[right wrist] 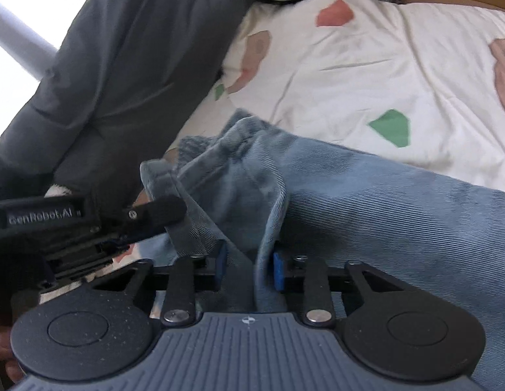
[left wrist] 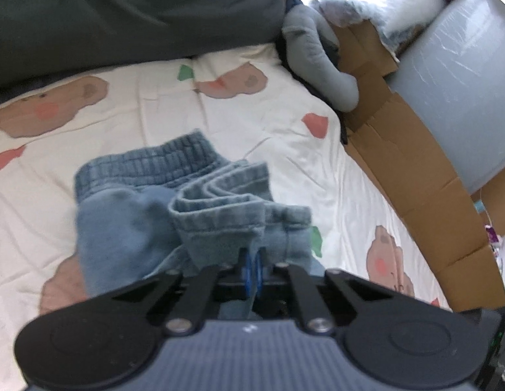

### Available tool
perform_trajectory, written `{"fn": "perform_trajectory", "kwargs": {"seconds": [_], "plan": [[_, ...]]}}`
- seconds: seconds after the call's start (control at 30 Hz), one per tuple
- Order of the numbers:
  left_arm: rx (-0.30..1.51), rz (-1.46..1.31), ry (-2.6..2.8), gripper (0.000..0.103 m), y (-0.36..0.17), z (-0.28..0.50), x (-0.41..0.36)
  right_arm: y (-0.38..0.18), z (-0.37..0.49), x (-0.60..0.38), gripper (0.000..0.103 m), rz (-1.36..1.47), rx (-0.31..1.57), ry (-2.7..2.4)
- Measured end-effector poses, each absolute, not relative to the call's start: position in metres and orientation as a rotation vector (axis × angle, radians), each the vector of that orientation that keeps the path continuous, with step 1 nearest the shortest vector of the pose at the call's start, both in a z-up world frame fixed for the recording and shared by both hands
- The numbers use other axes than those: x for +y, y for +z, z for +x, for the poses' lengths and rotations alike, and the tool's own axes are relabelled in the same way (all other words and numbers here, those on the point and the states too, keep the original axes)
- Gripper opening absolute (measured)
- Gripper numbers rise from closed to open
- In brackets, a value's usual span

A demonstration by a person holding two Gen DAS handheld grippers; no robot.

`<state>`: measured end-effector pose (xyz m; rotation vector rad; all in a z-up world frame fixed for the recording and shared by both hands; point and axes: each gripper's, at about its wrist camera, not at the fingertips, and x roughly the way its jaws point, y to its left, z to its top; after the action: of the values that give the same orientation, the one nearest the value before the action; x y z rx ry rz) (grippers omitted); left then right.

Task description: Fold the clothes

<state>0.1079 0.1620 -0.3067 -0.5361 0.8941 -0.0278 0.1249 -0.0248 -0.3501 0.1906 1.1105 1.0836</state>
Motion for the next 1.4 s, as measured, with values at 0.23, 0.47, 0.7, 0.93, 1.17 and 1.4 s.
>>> {"fn": "perform_trajectory", "kwargs": {"seconds": [0.23,0.47,0.7,0.93,1.17,1.4], "plan": [[0.884,-0.572,0.020,0.003,-0.315,0.089,0.189,-0.338,0.104,-0.009,0.026,0.116,1.075,1.126],[0.878,-0.645,0.081,0.004,-0.330,0.076,0.218,-0.339,0.083,0.003,0.027,0.092,1.093,1.176],[0.834,-0.656,0.124,0.011,-0.336,0.049,0.235,-0.341,0.066,0.006,0.028,0.053,1.119,1.218],[0.742,-0.671,0.074,0.012,-0.321,0.031,0.243,-0.320,0.059,0.009,0.037,0.022,1.116,1.319],[0.727,-0.722,0.002,0.033,-0.319,0.042,0.232,-0.296,0.078,0.005,0.038,-0.009,1.047,1.324],[0.761,-0.766,-0.003,0.033,-0.335,0.051,0.233,-0.298,0.123,0.015,0.038,-0.133,0.979,1.242]]}}
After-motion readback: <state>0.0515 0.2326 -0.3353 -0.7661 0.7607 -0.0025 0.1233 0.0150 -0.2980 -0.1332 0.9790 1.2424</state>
